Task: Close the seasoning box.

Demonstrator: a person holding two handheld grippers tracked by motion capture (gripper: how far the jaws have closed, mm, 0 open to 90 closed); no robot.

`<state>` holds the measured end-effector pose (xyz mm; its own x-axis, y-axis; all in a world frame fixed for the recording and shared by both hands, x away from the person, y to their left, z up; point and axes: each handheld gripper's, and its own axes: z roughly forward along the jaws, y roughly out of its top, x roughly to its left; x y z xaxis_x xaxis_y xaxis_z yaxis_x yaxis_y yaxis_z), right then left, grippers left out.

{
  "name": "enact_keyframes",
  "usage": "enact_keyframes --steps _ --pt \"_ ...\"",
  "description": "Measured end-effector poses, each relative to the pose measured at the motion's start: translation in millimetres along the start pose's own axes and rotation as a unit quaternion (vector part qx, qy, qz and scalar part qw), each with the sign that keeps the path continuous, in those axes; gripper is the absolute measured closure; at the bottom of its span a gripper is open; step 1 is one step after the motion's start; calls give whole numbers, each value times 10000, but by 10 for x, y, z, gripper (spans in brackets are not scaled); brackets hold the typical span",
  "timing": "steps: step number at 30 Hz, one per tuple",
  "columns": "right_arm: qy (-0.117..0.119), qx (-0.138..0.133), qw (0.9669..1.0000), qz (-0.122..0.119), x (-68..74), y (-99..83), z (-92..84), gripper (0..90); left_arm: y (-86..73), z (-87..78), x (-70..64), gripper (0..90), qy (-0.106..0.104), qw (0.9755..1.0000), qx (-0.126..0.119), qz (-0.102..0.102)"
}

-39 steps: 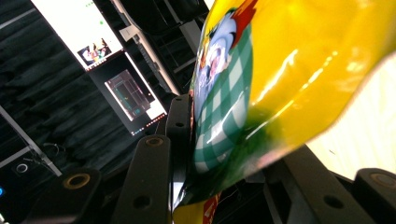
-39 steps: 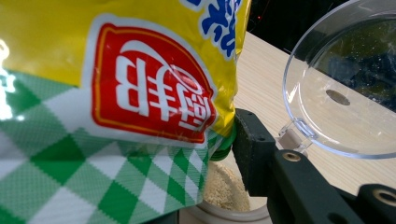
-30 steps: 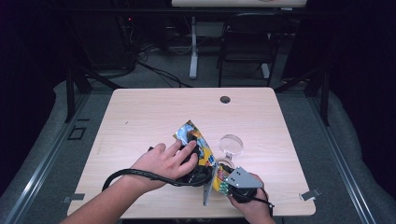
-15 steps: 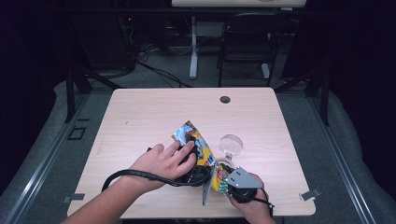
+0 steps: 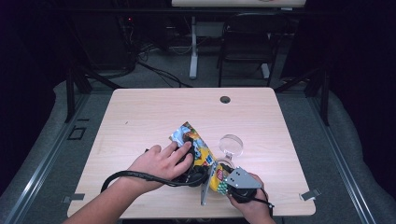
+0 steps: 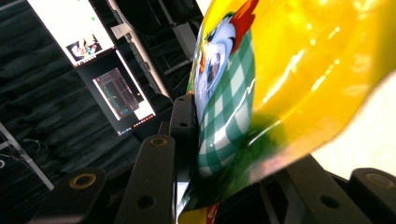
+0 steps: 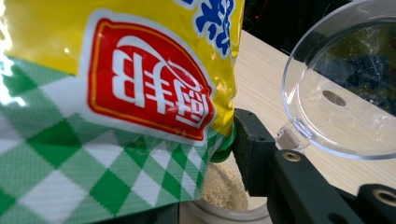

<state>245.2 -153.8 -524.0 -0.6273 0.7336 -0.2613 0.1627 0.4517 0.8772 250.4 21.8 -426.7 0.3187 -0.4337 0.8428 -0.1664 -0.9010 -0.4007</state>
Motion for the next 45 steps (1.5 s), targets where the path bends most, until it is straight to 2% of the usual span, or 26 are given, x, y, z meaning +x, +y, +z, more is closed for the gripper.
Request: enact_keyframes --steps 2,5,6,8,9,12,17,22,31,45 --pt "-4 2 10000 -5 1 0 0 713 -2 -1 6 729 68 10000 6 72" --pt "-18 10 10000 -20 1 -1 0 713 -11 9 -27 730 -8 10000 -7 -77" --pt "-20 20 10000 -27 1 -1 -1 713 -12 6 -21 731 50 10000 -25 -20" --pt "-28 21 10000 -35 4 1 -1 713 -23 11 -35 733 53 9999 -39 -88" --pt "-37 20 10000 -45 4 2 -2 714 -28 10 -38 734 -14 9999 -22 -108" --pt "-48 8 10000 -59 12 4 0 713 -43 12 -56 734 28 9998 -53 -193" --pt "-79 52 9999 -113 14 5 2 714 -61 36 -92 738 -85 9994 -68 -315" --pt "-94 41 9999 -119 18 7 1 714 -83 44 -110 740 -69 9991 -103 -396" --pt "-127 -7 9998 -168 25 16 -10 715 -108 70 -149 756 -186 9980 -117 -590" --pt "-153 -63 9996 -243 35 31 -19 715 -166 104 -256 801 -323 9939 -194 -1036"
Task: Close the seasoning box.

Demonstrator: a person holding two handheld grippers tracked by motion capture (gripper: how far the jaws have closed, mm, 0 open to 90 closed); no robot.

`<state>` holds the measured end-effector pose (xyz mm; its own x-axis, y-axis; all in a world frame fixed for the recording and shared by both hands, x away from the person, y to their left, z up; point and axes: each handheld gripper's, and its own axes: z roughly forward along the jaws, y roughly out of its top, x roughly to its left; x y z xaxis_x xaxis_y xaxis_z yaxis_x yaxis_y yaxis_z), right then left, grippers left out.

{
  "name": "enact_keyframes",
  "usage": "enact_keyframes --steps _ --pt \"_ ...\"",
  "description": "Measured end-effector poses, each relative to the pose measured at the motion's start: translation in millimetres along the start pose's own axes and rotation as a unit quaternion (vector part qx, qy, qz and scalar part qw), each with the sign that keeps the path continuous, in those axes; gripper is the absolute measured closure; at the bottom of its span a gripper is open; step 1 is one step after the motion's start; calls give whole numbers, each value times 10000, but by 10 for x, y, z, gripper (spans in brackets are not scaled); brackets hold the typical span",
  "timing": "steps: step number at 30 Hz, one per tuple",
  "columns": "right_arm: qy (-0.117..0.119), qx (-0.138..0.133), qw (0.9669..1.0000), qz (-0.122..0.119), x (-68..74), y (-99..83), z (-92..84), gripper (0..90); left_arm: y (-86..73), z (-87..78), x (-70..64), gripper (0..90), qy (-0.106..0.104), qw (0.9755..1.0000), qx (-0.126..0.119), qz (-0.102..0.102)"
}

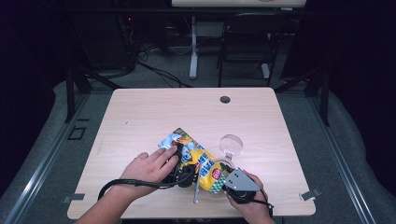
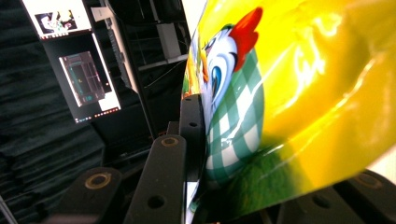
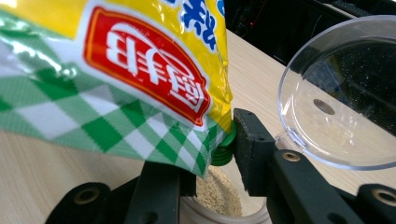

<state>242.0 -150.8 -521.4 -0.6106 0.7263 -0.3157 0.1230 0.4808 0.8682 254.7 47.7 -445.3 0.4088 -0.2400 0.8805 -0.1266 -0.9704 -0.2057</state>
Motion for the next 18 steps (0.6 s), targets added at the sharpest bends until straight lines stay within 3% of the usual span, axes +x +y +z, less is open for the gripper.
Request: enact_keyframes --steps 13,14,16,17,18 --pt "-6 -54 10000 -48 14 9 -4 715 -68 28 -58 854 -160 9990 -104 -394" --pt "191 201 9996 -79 -5 25 -40 714 -73 30 -64 856 -164 9989 -113 -423" --pt "192 165 9996 -78 -4 23 -37 714 -82 34 -77 859 -154 9987 -134 -477" --pt "-10 -72 10000 -54 13 10 -8 714 -86 36 -83 860 -164 9986 -132 -490" --pt "-15 -78 10000 -54 12 9 -8 714 -92 39 -91 862 -196 9982 -142 -552"
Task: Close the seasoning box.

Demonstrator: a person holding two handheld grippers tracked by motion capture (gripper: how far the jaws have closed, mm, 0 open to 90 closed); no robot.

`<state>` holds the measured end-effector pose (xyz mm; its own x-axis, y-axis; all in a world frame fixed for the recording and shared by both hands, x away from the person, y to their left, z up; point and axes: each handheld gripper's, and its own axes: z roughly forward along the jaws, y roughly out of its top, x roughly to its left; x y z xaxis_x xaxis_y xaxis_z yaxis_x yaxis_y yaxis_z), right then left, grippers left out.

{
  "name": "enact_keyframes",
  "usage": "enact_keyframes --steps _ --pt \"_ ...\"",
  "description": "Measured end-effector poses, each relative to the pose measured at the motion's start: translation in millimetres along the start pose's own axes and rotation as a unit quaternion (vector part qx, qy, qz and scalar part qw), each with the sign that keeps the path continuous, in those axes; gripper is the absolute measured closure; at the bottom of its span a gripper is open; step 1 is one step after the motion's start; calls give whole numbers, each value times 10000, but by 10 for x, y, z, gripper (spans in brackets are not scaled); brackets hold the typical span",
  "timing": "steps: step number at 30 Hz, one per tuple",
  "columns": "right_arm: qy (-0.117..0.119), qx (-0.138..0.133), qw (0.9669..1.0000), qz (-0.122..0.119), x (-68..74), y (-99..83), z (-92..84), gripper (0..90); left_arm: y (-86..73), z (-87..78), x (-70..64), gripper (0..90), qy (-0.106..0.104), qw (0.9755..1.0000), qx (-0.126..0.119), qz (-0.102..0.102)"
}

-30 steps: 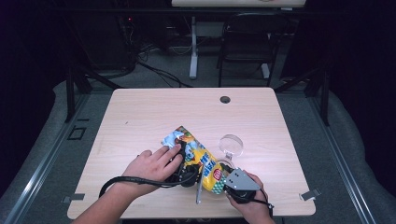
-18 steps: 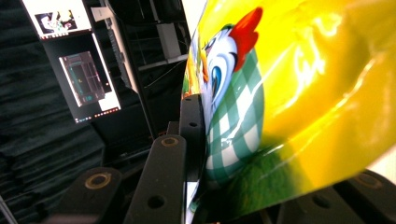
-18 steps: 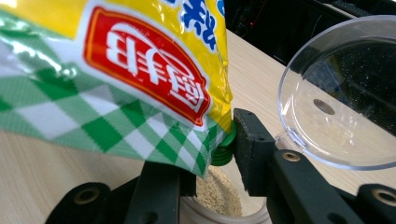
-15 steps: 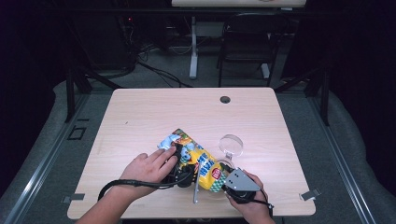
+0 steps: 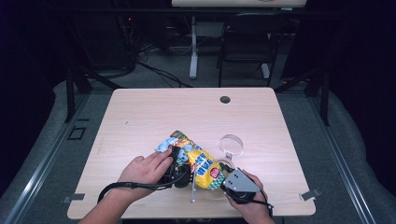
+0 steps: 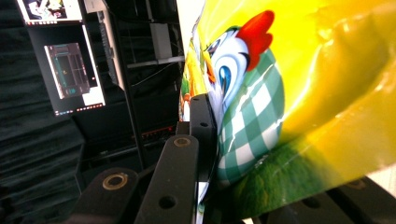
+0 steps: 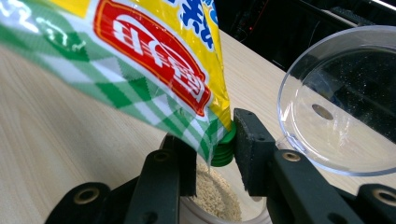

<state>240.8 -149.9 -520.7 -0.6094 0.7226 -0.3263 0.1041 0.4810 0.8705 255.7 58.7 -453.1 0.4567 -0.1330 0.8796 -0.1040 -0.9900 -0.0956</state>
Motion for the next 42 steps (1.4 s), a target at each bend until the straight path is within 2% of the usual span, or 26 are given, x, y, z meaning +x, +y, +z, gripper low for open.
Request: enact_keyframes --steps 1,2,5,11,12,13,14,16,18,19,20,23,24,27,28,34,37,42 --pt "91 275 9996 -56 -15 15 -39 713 -6 4 0 863 -19 10000 -19 -10" --pt "-8 -15 10000 -6 -1 -3 0 713 -12 10 -5 865 -18 10000 -26 -31" --pt "-7 -31 10000 -17 3 -2 1 712 -31 16 -13 867 -41 10000 -53 -73" --pt "1 -92 10000 -2 -2 -8 1 705 -77 41 -44 870 -147 9992 -162 -326" --pt "172 -186 9997 29 -13 -15 14 695 -82 42 -45 870 -168 9992 -158 -332" --pt "-8 -105 9999 36 -5 -10 0 689 -94 53 -57 870 -196 9987 -193 -427" --pt "0 -107 9999 73 -9 -9 -2 687 -100 56 -59 870 -237 9985 -198 -455" --pt "12 -117 9999 81 -12 -11 0 684 -119 81 -83 871 -316 9970 -289 -645" --pt "28 -117 9999 88 -11 -16 3 680 -131 84 -83 871 -376 9970 -236 -632" --pt "-148 -179 9997 85 -1 -20 12 678 -138 94 -89 871 -379 9964 -285 -698" --pt "18 -126 9999 81 -13 -17 2 674 -146 101 -94 871 -412 9959 -304 -751" --pt "8 -145 9998 96 -25 -21 -3 652 -165 111 -102 871 -434 9946 -370 -865" --pt "-4 -144 9998 102 -26 -23 -3 640 -173 110 -102 871 -511 9938 -355 -920" --pt "-15 -158 9998 117 -31 -34 4 598 -201 121 -98 871 -581 9901 -494 -1176" --pt "-23 -154 9998 123 -35 -38 5 591 -206 123 -98 871 -571 9896 -515 -1217" --pt "-59 -206 9996 178 -50 -47 -4 565 -244 129 -87 871 -571 9874 -562 -1365" --pt "-72 -203 9996 186 -54 -50 -7 565 -260 122 -82 871 -576 9874 -537 -1374" --pt "-71 -181 9996 204 -57 -57 6 566 -288 134 -88 870 -634 9859 -546 -1452"
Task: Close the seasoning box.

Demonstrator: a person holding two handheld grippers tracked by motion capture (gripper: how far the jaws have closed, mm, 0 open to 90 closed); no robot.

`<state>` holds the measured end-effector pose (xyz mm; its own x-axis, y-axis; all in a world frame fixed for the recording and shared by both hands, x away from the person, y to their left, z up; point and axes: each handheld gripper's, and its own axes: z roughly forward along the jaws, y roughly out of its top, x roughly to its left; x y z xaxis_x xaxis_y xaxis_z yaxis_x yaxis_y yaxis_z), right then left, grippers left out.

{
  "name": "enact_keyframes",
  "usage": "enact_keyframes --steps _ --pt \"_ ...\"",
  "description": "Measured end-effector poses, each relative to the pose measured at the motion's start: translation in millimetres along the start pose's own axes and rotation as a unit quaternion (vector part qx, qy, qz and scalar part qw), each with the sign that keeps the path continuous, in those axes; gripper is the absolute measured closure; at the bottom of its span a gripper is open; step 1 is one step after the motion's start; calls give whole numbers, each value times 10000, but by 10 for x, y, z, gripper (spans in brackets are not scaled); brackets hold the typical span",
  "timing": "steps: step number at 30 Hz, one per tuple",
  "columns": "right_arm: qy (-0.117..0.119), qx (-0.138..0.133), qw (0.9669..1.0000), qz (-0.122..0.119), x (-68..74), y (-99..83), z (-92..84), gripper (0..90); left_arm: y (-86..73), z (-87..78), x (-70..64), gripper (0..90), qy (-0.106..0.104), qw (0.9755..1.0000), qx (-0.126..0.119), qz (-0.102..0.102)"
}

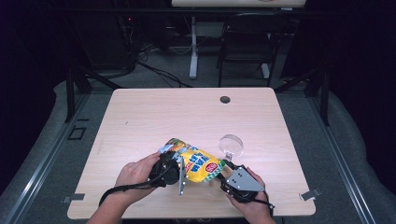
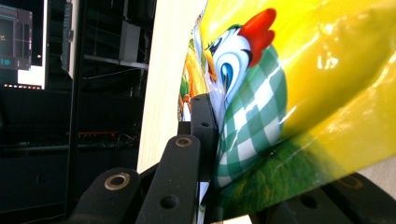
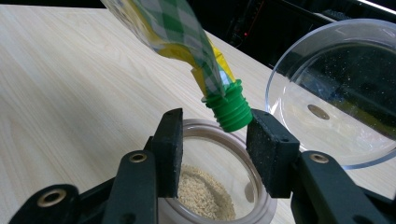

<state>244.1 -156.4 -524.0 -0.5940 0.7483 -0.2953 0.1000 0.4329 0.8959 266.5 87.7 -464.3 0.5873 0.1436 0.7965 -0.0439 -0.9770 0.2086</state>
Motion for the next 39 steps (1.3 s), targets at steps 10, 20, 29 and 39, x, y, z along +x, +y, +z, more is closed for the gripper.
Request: enact_keyframes --steps 10,20,29,39 --pt "1 40 10000 26 -12 -12 9 566 -62 67 -71 869 -133 9998 35 -107" --pt "32 88 10000 21 0 -22 23 565 -177 168 -149 869 -448 9975 -38 -542" --pt "45 90 9999 20 7 -28 19 560 -255 238 -200 869 -728 9920 -222 -1006" --pt "3 46 10000 46 3 -33 2 558 -305 269 -207 869 -993 9828 -541 -1461"
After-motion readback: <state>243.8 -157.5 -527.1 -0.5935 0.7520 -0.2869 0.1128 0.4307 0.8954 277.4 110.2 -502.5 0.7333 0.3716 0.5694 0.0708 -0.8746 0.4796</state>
